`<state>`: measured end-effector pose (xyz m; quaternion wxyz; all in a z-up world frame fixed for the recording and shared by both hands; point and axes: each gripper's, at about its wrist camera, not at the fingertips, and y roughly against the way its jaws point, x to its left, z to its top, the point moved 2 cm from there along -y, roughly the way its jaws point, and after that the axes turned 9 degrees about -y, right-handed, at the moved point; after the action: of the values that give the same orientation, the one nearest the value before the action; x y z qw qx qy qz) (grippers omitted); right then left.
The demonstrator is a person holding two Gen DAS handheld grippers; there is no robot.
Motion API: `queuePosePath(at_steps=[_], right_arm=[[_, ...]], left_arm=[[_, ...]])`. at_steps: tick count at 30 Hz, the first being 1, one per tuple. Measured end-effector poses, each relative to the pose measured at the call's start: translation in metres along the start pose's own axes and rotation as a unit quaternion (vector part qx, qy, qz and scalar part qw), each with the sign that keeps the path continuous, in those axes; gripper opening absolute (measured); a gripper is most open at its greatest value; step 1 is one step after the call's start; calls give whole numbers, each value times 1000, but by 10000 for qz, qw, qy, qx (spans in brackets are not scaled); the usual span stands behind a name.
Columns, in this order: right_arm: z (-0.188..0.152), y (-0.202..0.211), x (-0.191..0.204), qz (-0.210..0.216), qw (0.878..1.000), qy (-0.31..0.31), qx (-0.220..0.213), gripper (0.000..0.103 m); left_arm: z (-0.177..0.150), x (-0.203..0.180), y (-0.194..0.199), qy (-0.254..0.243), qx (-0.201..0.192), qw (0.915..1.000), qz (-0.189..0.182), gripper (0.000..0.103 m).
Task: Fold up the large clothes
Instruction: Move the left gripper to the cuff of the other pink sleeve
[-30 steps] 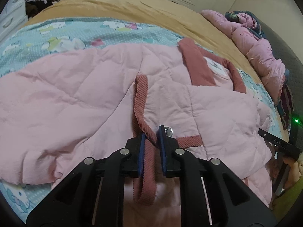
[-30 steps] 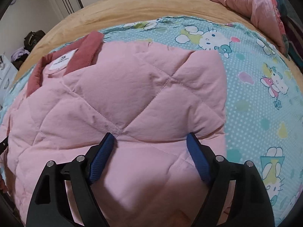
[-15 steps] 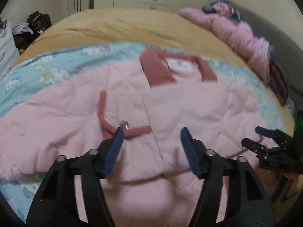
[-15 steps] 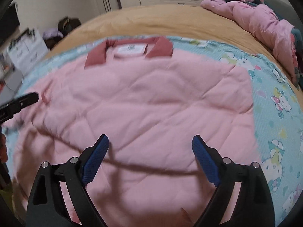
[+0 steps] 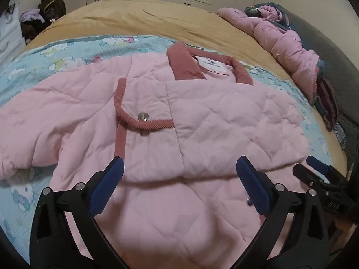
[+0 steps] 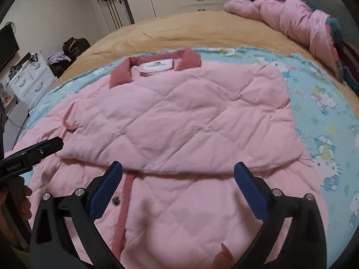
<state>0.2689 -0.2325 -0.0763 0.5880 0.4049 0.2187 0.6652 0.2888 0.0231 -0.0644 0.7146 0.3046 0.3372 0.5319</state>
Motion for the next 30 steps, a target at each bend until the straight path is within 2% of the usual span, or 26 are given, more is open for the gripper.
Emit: queuePosePath(at_steps=[5,14,21,30], right_arm=[[-8,22,15,54,9998,138,-131,99],[-9,50,43,271,9989,190,-327,99],[-10,58,86,432,9972,467,-384,99],[-10,58,141,677,9944,683,-446,99]], left_arm=[[-9,3,11,267,29,9996,-131,94],[-22,21,42,435,-140,9990,-21,94],[-29,52,69,640,-402,9970,135,94],[-43,110,101,1093,-711,9907,382,94]])
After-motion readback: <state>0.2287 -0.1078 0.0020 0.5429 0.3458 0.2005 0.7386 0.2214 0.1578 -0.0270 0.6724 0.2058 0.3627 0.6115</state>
